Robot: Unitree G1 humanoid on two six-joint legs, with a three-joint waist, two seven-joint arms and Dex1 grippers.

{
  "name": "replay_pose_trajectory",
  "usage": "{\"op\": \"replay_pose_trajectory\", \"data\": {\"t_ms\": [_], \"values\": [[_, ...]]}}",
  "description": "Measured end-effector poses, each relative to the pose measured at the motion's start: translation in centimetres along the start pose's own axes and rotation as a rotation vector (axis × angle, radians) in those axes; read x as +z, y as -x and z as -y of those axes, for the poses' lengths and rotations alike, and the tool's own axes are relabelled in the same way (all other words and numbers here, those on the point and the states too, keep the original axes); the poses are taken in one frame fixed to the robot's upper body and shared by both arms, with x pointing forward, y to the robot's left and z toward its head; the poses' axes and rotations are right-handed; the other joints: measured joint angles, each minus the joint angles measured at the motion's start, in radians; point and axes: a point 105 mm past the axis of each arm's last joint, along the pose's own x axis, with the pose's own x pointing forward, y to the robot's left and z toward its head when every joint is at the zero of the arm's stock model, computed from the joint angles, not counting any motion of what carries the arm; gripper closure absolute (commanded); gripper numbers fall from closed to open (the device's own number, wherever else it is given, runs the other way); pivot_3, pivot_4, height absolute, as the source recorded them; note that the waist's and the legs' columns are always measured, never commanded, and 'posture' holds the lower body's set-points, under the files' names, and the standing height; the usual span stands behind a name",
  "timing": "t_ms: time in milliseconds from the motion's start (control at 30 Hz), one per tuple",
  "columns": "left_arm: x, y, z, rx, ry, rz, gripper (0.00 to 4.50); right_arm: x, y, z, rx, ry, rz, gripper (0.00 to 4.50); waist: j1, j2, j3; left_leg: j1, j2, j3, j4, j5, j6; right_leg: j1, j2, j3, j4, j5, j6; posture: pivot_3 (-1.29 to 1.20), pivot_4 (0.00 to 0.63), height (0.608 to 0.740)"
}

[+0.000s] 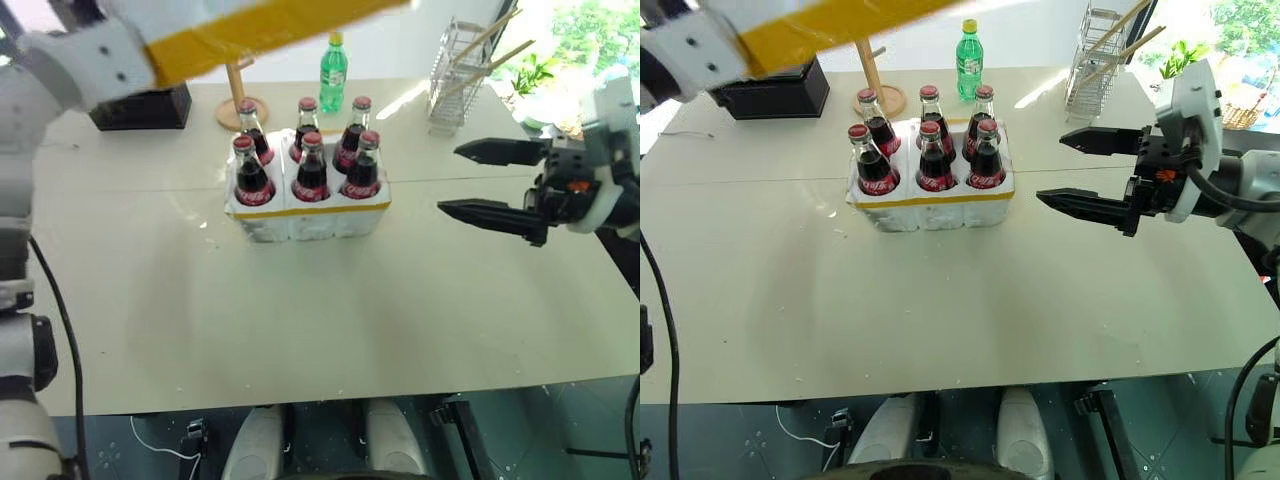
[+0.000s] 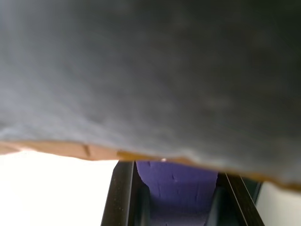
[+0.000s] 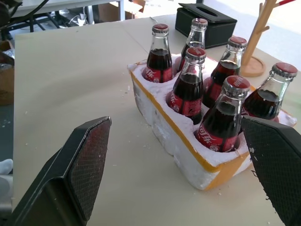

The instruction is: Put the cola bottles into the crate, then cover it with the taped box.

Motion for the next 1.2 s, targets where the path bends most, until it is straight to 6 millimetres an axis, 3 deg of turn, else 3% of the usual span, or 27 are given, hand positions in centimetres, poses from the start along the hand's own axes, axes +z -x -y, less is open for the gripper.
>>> {"op": "replay_pose_trajectory", "data": {"t_ms": [133, 267, 533, 800, 1067, 1200], "values": [[0.6, -0.3, 3.6, -0.061, -0.087, -0.034, 4.21, -0.1, 0.2, -0.1, -0.018, -0.004, 0.0, 0.0, 0.001, 0.0, 0.0, 0.0, 0.0, 0.0, 0.0, 0.0, 0.0, 0.0, 0.0, 0.0, 0.0, 0.0, 0.0, 0.0, 0.15, 0.74], [1.8, -0.7, 6.0, -0.084, -0.134, -0.027, 4.21, 0.0, 0.3, -0.2, -0.034, -0.002, 0.004, 0.0, 0.006, 0.0, 0.0, 0.0, 0.0, 0.0, 0.0, 0.0, 0.0, 0.001, 0.0, 0.0, 0.0, 0.0, 0.0, 0.0, 0.15, 0.74], [3.1, -1.5, 7.1, -0.036, -0.335, 0.022, 4.21, 0.1, 0.3, -0.2, -0.036, -0.012, 0.01, 0.0, 0.007, 0.0, 0.0, 0.0, 0.0, 0.0, 0.0, 0.0, 0.0, 0.001, 0.0, 0.0, -0.001, 0.0, 0.0, 0.0, 0.15, 0.74], [3.0, -0.3, 11.0, -0.104, -0.325, 0.062, 0.25, -0.2, 0.2, -0.4, -0.04, -0.024, 0.01, 0.0, 0.015, 0.0, 0.0, 0.0, 0.0, 0.0, 0.0, 0.0, 0.0, 0.001, 0.0, 0.0, -0.001, 0.0, 0.0, 0.0, 0.15, 0.74], [2.7, 2.3, 13.2, -0.183, -0.299, 0.092, 0.25, -1.4, 0.3, -0.6, -0.043, -0.061, -0.014, 0.0, 0.023, 0.0, 0.0, 0.0, 0.0, -0.001, 0.0, 0.0, 0.0, 0.001, 0.0, 0.001, -0.001, 0.0, 0.0, 0.0, 0.15, 0.74], [2.3, 4.4, 13.3, -0.192, -0.178, 0.078, 0.25, -2.1, 0.5, -0.6, -0.049, -0.083, -0.026, 0.0, 0.022, 0.0, 0.0, 0.0, 0.001, 0.0, 0.0, 0.0, 0.0, 0.001, -0.001, 0.001, -0.001, 0.0, 0.0, 0.0, 0.15, 0.74]]}}
